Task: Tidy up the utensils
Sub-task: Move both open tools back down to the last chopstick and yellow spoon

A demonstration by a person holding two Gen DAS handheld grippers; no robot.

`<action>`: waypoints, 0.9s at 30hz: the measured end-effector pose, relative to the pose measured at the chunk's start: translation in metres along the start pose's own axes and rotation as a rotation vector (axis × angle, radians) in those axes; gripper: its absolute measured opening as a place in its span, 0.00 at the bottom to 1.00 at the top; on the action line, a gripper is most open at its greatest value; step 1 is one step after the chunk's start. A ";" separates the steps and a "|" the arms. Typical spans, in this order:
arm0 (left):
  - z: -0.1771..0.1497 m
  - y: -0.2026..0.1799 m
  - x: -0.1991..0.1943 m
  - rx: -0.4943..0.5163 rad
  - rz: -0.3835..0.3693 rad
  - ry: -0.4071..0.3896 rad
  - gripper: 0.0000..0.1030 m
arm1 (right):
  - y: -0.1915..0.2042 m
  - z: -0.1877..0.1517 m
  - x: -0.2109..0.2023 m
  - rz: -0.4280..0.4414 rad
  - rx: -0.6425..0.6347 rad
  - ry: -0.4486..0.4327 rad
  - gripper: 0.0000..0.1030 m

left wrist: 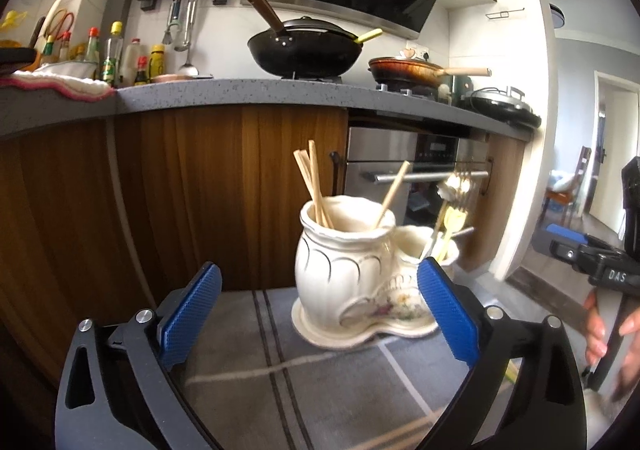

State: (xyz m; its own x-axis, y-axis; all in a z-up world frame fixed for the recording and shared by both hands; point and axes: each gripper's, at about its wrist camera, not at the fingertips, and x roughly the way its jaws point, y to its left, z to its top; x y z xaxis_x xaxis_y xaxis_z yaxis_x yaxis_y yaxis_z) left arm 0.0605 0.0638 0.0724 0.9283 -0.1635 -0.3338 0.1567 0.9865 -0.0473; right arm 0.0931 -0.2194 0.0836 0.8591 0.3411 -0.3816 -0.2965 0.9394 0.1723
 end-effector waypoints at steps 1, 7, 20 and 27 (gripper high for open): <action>-0.002 -0.001 -0.002 -0.002 -0.001 0.003 0.95 | -0.002 -0.002 -0.002 -0.008 0.001 0.005 0.95; -0.013 -0.008 -0.008 0.003 0.001 0.036 0.95 | -0.013 -0.015 -0.012 -0.071 -0.005 0.061 0.95; -0.042 -0.021 0.004 0.019 0.015 0.161 0.95 | -0.019 -0.066 -0.006 -0.084 -0.066 0.240 0.95; -0.056 -0.027 0.012 0.037 0.009 0.205 0.95 | -0.010 -0.080 0.005 -0.055 -0.087 0.326 0.95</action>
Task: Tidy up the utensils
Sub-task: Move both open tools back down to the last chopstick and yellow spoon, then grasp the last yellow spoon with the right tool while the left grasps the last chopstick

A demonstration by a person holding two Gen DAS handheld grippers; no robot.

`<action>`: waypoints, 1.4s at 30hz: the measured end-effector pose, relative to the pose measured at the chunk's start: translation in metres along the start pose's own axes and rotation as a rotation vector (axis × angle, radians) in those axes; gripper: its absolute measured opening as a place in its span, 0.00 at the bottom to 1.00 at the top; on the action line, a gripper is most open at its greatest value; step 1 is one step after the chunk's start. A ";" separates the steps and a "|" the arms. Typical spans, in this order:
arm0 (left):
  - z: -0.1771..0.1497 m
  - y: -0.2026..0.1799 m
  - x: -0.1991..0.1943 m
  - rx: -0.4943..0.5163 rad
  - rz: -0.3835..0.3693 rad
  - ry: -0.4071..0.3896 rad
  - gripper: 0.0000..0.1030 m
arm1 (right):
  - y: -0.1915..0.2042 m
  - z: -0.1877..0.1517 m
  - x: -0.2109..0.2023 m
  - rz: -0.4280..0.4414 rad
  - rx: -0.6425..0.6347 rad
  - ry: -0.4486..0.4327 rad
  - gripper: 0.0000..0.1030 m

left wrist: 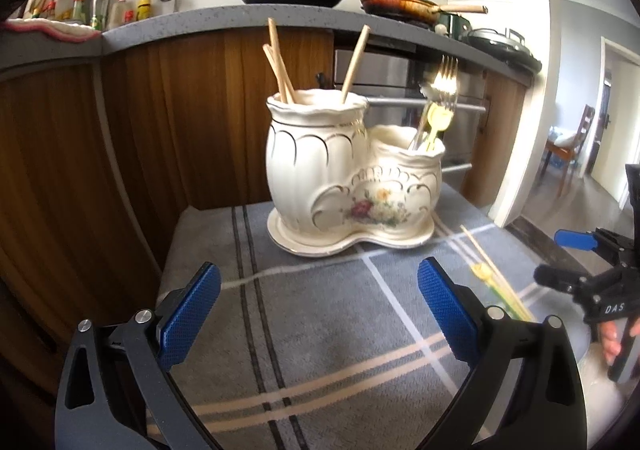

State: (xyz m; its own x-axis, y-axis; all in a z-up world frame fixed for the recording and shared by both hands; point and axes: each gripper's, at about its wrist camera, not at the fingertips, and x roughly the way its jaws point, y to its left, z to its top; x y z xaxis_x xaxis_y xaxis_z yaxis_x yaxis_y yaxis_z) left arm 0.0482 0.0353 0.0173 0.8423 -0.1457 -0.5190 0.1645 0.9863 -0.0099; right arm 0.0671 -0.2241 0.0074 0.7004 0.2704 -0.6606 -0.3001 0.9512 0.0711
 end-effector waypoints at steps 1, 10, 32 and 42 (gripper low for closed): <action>-0.001 -0.001 0.001 0.005 0.001 0.005 0.95 | 0.001 -0.001 0.002 0.007 0.001 0.010 0.95; -0.007 0.003 0.009 -0.009 0.004 0.032 0.95 | 0.017 -0.007 0.022 0.029 -0.034 0.102 0.69; -0.013 0.005 0.015 -0.020 -0.014 0.046 0.95 | 0.029 -0.009 0.047 0.001 -0.065 0.193 0.10; -0.009 -0.030 0.019 0.019 -0.058 0.095 0.95 | 0.000 0.006 0.003 0.084 0.052 0.074 0.09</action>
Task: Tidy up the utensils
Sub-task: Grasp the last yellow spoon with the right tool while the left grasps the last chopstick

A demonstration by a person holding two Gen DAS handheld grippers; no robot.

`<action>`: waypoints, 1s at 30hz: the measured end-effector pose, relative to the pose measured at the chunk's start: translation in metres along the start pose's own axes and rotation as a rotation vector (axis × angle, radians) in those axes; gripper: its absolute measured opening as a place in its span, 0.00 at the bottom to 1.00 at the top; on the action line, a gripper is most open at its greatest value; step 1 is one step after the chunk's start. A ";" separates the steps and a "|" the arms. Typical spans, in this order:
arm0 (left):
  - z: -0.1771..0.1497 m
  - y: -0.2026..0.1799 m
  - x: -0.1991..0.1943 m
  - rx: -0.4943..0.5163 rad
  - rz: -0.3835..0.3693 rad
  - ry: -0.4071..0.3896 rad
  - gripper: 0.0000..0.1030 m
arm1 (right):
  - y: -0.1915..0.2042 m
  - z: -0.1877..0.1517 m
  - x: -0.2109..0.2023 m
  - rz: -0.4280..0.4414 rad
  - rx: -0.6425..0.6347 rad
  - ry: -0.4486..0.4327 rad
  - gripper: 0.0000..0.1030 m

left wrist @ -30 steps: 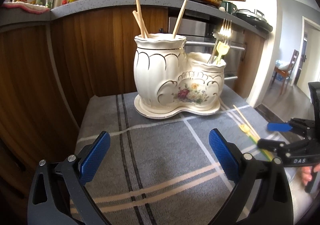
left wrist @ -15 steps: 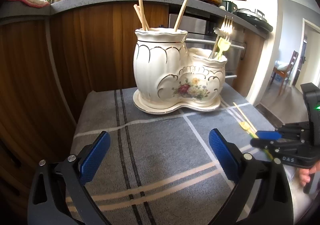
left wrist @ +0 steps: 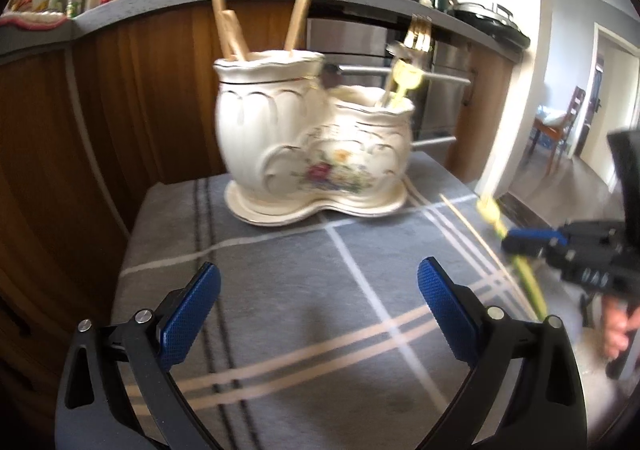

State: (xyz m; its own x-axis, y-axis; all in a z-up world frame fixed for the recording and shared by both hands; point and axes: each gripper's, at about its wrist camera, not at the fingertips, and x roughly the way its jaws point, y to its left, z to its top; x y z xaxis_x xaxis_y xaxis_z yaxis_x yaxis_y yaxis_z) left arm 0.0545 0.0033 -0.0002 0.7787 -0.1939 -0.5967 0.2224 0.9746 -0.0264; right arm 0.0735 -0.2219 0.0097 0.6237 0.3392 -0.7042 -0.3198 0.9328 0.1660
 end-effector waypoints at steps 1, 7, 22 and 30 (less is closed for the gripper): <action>0.000 -0.007 0.002 0.000 -0.012 0.014 0.95 | -0.005 0.002 -0.006 -0.003 0.011 -0.015 0.09; 0.003 -0.041 0.021 -0.015 -0.052 0.089 0.95 | -0.029 0.006 -0.029 -0.033 0.051 -0.076 0.09; 0.022 -0.151 0.085 0.068 -0.015 0.226 0.83 | -0.075 -0.007 -0.057 -0.069 0.137 -0.151 0.10; 0.024 -0.175 0.113 0.121 0.032 0.289 0.41 | -0.091 -0.012 -0.064 -0.070 0.164 -0.168 0.09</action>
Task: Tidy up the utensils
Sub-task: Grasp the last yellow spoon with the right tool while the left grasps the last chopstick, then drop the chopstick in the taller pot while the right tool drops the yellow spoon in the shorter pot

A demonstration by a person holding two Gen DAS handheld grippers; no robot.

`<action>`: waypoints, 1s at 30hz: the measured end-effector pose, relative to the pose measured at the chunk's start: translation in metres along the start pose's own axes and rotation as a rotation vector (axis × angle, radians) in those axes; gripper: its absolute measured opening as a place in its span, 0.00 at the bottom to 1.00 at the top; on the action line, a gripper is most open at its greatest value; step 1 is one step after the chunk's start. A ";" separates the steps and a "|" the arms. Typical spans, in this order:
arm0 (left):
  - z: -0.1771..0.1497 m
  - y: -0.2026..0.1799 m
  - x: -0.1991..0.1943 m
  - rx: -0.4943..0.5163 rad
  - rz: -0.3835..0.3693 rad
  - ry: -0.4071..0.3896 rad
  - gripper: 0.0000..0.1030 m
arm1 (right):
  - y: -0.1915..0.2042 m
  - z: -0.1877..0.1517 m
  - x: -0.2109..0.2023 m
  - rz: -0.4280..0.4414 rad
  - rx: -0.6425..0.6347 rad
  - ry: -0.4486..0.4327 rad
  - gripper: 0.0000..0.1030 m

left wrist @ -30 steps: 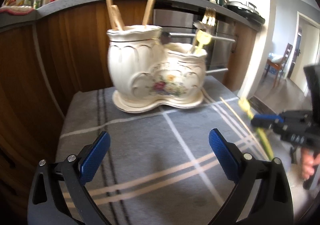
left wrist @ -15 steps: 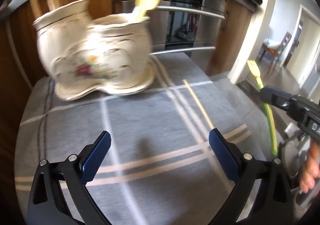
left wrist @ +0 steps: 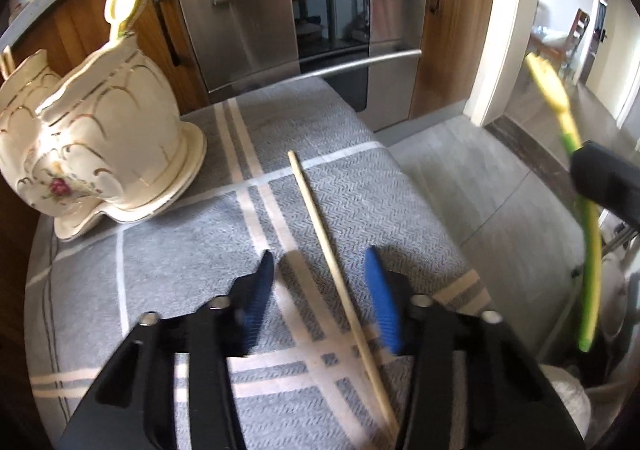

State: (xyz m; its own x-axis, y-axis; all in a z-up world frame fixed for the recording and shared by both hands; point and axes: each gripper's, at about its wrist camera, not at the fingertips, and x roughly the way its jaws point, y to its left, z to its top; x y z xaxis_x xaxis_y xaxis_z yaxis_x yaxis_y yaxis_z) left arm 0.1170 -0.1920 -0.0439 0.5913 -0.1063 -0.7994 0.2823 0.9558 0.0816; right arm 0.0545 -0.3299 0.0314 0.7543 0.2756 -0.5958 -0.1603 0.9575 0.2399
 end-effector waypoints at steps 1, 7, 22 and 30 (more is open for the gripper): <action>0.002 -0.003 0.001 0.008 0.010 -0.001 0.38 | -0.001 0.000 0.000 0.001 0.002 0.000 0.09; 0.011 -0.005 0.008 0.034 -0.039 0.005 0.14 | 0.001 -0.001 0.003 0.010 0.000 0.007 0.09; -0.003 0.035 -0.018 0.020 -0.170 -0.056 0.05 | 0.024 0.000 0.009 0.005 -0.040 0.015 0.09; -0.029 0.064 -0.058 0.075 -0.195 -0.147 0.05 | 0.042 0.005 0.010 0.008 -0.066 0.006 0.09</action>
State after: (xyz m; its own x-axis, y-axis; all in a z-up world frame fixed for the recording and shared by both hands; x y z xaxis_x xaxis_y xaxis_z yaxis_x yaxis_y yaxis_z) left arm 0.0792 -0.1169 -0.0098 0.6220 -0.3301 -0.7100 0.4535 0.8911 -0.0170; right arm 0.0586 -0.2873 0.0389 0.7490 0.2839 -0.5987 -0.2083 0.9586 0.1940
